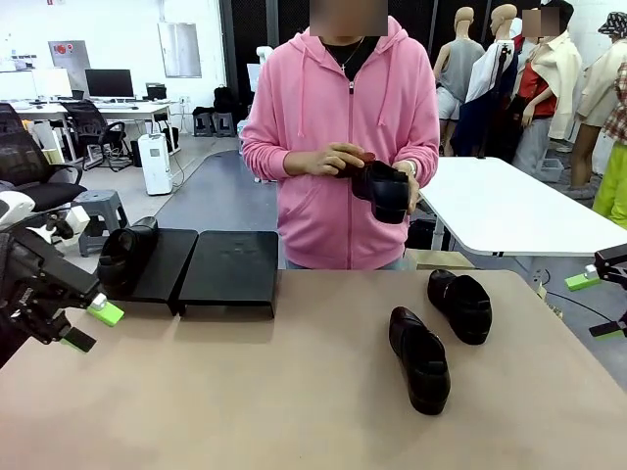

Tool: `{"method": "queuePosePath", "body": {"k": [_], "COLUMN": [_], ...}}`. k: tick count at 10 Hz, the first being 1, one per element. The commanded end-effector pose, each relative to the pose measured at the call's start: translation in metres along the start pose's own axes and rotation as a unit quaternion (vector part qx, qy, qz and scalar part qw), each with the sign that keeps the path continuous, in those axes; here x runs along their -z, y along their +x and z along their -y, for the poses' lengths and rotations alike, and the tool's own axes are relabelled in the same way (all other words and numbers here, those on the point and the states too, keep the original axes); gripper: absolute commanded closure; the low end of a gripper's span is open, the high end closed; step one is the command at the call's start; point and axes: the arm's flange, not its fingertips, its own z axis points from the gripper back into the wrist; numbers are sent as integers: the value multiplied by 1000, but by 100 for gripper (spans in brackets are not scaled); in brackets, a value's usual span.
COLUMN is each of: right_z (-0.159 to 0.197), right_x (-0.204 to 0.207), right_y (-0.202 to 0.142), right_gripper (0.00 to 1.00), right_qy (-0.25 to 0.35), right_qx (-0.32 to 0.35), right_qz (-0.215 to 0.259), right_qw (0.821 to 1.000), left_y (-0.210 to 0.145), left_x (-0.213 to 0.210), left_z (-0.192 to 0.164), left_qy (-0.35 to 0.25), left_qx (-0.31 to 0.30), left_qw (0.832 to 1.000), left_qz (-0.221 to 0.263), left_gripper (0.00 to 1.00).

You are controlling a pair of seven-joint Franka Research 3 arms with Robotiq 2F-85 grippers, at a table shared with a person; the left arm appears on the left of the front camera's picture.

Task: Organize the shoes by placing them on the stand.
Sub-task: Pick up one Shoe and place it in the middle of the table.

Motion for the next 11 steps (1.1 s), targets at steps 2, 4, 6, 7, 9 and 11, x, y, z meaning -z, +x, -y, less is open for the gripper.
{"method": "queuePosePath", "body": {"k": [2,4,6,7,9,11], "right_z": [-6,-6,-35,-73,-129,-123], "right_x": [-2,-2,17,39,79,66], "right_y": [1,1,6,17,47,45], "right_gripper": [0,0,0,0,0,0], "right_qy": [13,13,-98,-162,-239,-260], "right_qx": [8,8,-14,-21,-82,-53], "right_qz": [5,5,-7,-10,-11,-2], "right_qw": [1000,1000,995,987,967,964], "left_y": [1,1,1,1,1,1], "left_x": [-6,-6,-6,-6,-6,-6], "left_z": [-2,-2,-2,-2,-2,-2], "left_qy": [0,0,0,0,0,0], "left_qx": [1,1,1,1,1,1], "left_qw": [1000,1000,1000,1000,1000,1000], "left_qz": [-7,-7,-7,-7,-7,-7], "left_gripper": [0,0,0,0,0,0]}}
